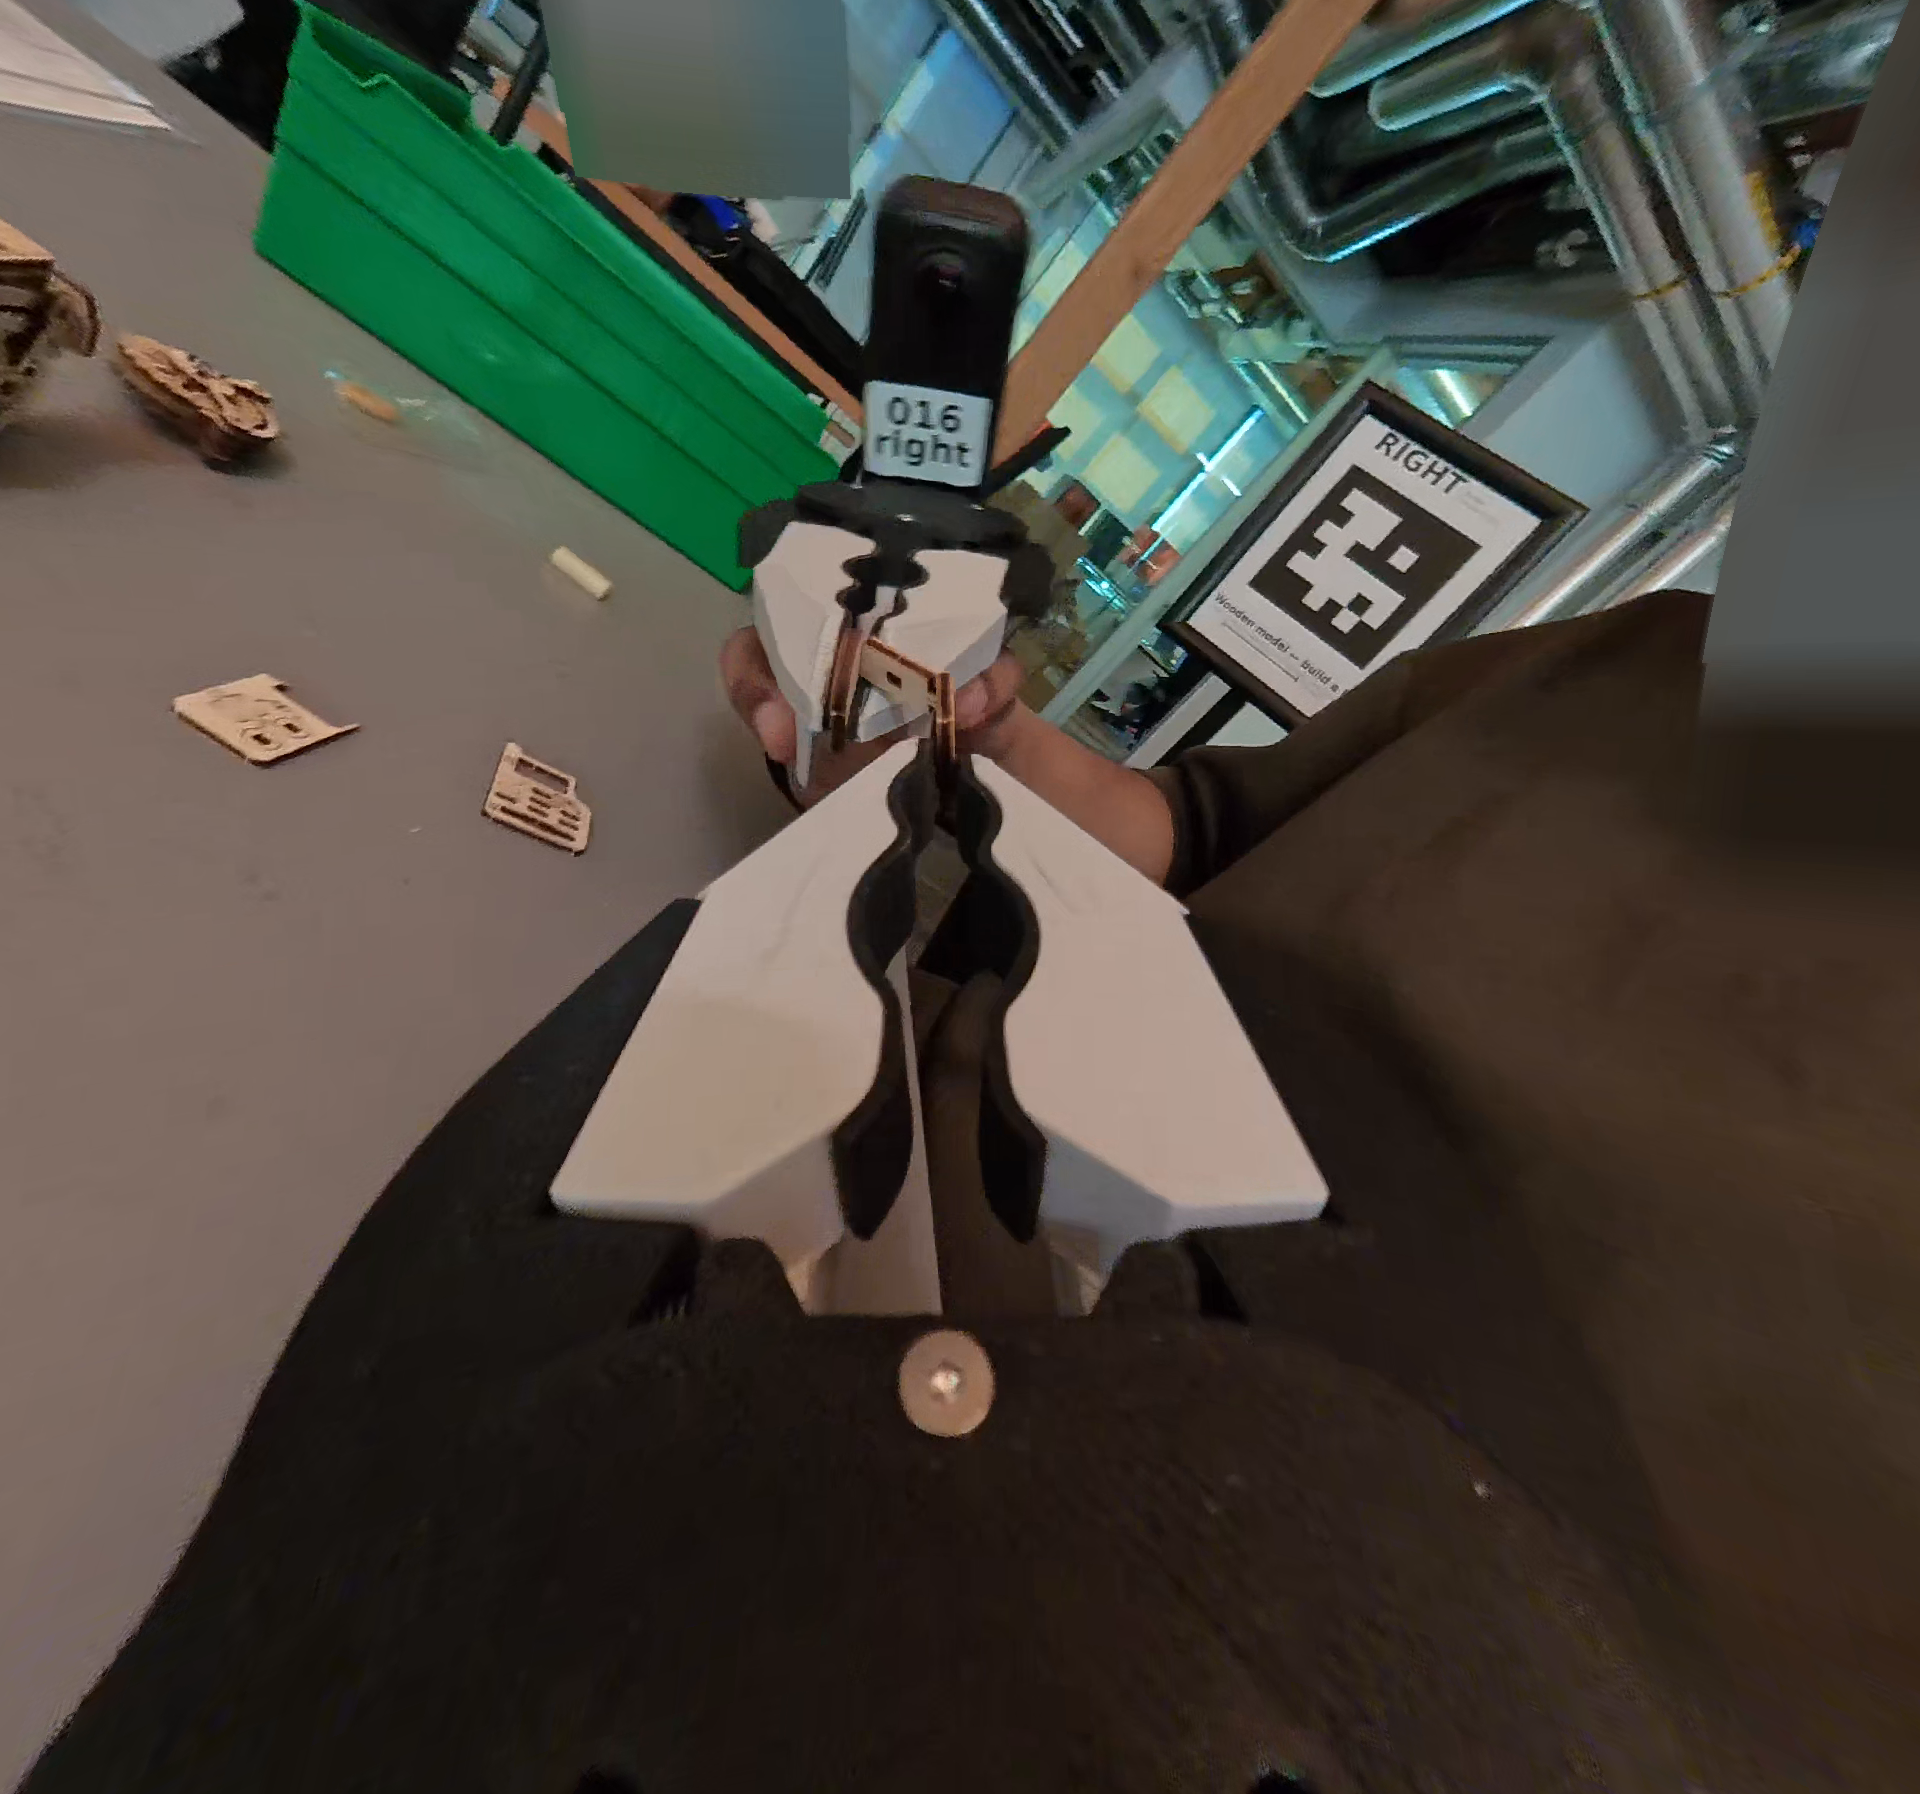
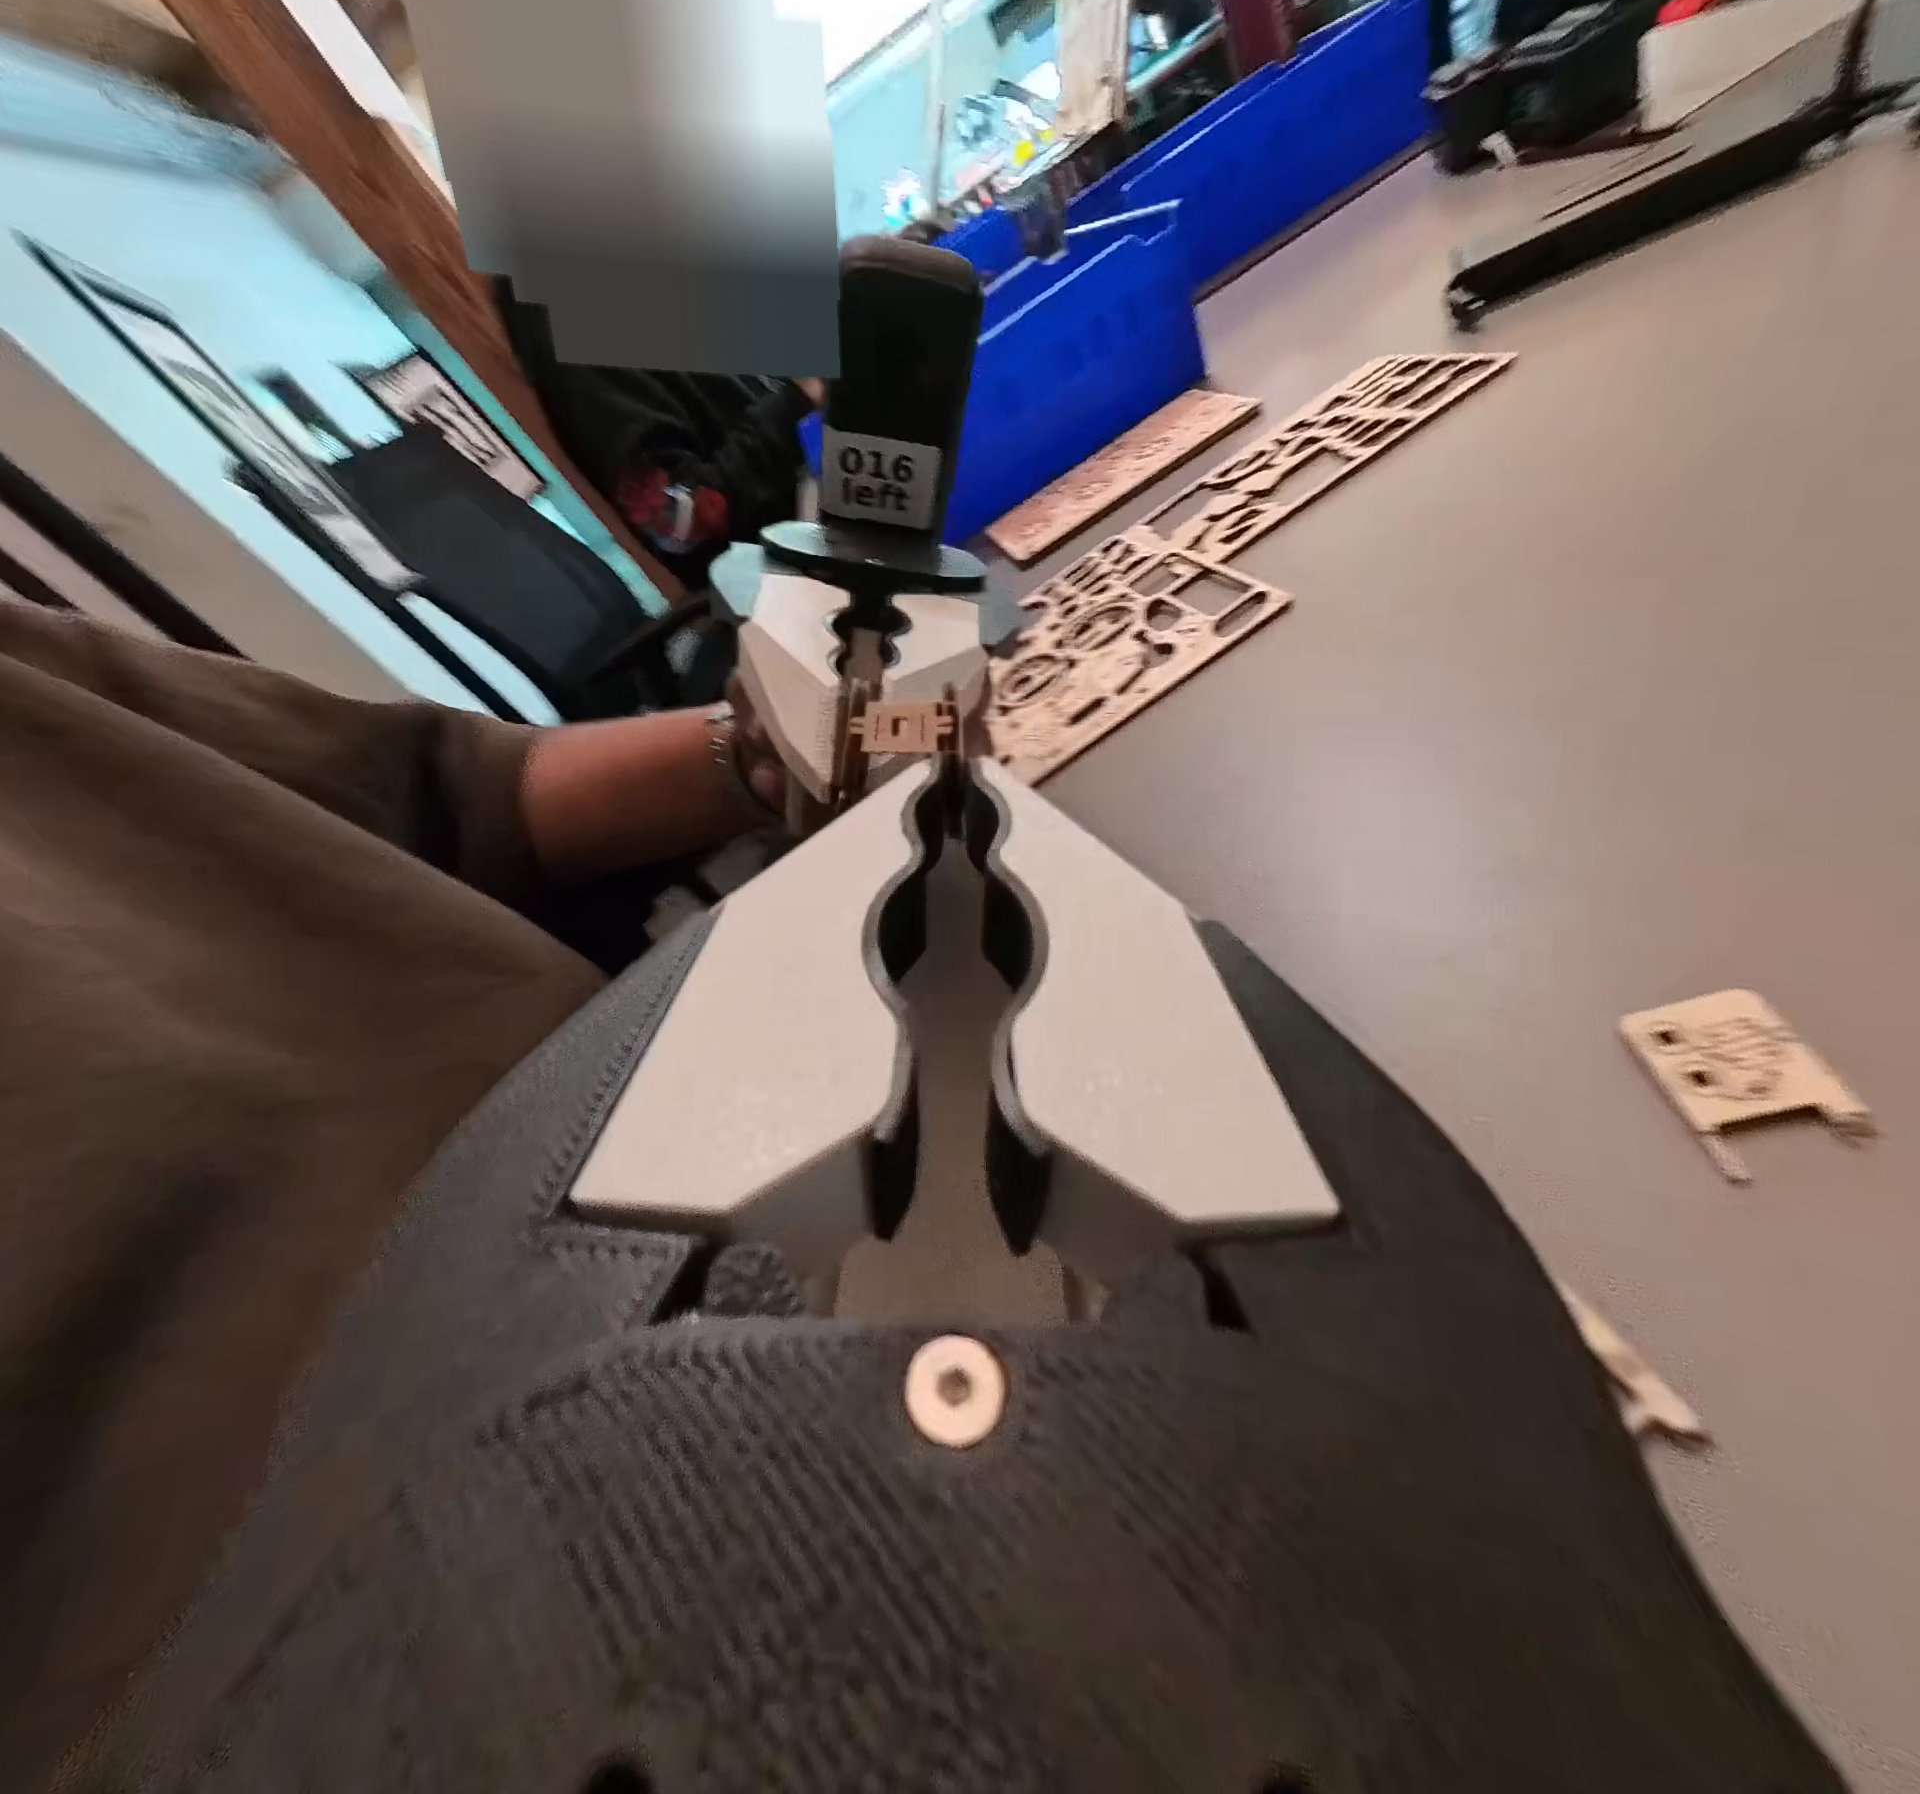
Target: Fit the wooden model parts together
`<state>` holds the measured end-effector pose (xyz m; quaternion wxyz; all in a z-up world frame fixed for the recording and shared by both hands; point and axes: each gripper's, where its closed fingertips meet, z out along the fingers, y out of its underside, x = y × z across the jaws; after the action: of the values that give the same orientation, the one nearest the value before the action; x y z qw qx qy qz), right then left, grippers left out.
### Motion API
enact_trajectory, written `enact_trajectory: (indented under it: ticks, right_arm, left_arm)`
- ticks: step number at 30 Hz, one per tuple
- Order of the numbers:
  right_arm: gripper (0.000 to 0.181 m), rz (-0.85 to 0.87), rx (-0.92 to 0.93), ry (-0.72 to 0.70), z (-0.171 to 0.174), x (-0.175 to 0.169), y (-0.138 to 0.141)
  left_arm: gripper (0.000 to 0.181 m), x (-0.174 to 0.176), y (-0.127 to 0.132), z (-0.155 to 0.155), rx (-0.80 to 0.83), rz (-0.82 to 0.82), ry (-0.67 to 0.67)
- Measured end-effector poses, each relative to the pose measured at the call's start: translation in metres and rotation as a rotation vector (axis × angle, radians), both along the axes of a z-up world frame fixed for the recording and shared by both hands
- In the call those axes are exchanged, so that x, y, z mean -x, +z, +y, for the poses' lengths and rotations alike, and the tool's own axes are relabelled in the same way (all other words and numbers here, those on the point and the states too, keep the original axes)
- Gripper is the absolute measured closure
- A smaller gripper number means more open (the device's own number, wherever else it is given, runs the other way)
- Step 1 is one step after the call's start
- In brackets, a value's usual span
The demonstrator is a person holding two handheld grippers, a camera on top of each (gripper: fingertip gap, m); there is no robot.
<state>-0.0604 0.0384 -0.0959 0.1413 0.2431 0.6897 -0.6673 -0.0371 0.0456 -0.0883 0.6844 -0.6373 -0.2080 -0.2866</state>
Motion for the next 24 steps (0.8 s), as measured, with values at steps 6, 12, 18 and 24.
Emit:
enact_trajectory:
  ticks: [6,12,18,24]
  right_arm:
    - [0.181,-0.172,0.096,0.057,0.0,-0.002,0.004]
    - [0.181,-0.006,-0.09,-0.068,0.0,0.007,-0.008]
    - [0.179,0.0,-0.158,-0.13,0.001,0.014,-0.019]
    - [0.18,0.07,-0.244,-0.152,0.001,0.016,-0.026]
  left_arm:
    - [0.18,0.001,0.003,-0.003,-0.015,0.024,0.013]
    - [0.179,0.005,-0.005,-0.002,0.031,0.038,0.032]
    - [0.179,0.01,-0.018,-0.001,0.156,0.175,0.103]
    - [0.179,0.012,-0.02,0.0,0.167,0.163,0.118]
